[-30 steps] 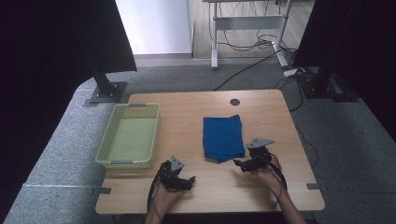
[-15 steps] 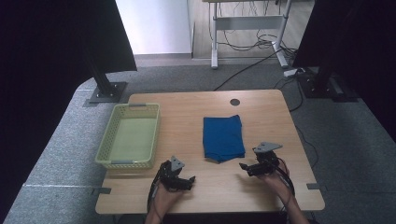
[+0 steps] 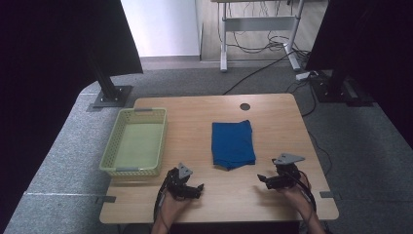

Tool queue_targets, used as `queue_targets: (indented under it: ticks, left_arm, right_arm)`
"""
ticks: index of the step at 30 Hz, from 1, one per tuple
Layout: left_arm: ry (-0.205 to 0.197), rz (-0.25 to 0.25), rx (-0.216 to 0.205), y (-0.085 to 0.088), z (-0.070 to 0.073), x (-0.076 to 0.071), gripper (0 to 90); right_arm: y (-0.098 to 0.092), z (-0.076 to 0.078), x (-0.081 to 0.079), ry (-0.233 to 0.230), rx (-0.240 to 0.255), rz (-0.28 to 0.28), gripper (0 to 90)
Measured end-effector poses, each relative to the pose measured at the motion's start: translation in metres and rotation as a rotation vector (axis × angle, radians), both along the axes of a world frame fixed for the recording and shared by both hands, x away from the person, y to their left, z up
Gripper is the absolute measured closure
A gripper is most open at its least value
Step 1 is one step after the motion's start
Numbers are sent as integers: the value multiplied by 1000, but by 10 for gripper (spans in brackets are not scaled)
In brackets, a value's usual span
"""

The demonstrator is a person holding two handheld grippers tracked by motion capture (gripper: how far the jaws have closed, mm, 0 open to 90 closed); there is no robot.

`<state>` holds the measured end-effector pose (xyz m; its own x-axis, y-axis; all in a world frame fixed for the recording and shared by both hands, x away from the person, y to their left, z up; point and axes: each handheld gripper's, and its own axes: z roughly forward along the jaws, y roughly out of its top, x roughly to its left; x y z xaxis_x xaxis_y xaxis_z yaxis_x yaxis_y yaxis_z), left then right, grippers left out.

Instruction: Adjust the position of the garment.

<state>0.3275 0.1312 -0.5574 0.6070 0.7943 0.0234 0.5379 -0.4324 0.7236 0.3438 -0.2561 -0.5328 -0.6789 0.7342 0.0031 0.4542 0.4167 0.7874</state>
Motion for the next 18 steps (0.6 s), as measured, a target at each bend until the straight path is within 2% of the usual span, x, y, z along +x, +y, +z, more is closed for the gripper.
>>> queue_targets:
  ticks: [9,18]
  left_arm:
    - [2,-1,1,-1,0,0,30]
    - [3,-2,2,-1,0,0,26]
  right_arm:
    - [-14,-4,-10,6,-6,-30,90]
    - [-25,-18,-20,31,-31,-60,90]
